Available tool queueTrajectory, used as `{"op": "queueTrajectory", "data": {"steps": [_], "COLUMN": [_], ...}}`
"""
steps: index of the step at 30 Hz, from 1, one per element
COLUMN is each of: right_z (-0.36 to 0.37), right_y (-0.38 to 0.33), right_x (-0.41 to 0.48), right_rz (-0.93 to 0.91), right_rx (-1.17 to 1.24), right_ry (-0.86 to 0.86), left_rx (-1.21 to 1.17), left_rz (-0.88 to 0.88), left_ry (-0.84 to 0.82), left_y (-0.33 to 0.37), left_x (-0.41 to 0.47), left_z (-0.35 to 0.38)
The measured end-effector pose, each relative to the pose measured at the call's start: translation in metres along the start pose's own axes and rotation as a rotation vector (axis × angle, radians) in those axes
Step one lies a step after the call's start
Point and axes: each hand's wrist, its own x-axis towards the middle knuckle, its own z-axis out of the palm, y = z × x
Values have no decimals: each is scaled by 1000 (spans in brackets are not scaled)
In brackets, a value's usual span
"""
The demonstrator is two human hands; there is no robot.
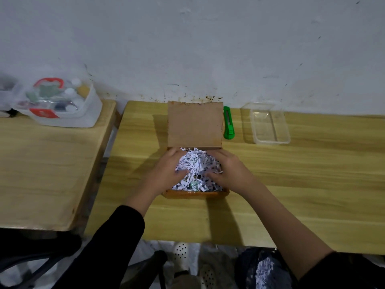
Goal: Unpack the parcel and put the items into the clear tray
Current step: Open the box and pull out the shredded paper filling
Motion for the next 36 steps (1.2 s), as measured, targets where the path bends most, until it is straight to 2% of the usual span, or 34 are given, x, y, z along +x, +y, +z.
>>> {"op": "queueTrajectory", "data": {"steps": [2, 4, 7, 12, 20, 26, 36], "right_z": [5, 11, 16, 19, 21, 19, 32], "right_y": [-3, -4, -6, -9, -7, -7, -2], "right_x": [7, 14, 23, 35, 42, 38, 28], "right_rz": [32, 61, 68, 111, 60, 44, 48], "right_rx": [-71, -154, -247, -287, -280, -358, -347], "right_ry": [-175, -300, -401, -526, -513, -598, -448], "left_rx": [123, 220, 330, 328, 235, 279, 294], "left_rz": [-12, -32, -22, -27, -68, -57, -8], "left_ry": [-192, -305, -393, -471, -506, -529, -500], "left_y": [0, -2, -4, -4, -11, -10, -10], "left_x": [9, 19, 31, 41, 46, 46, 39], "left_z": [2, 7, 18, 21, 18, 16, 22]}}
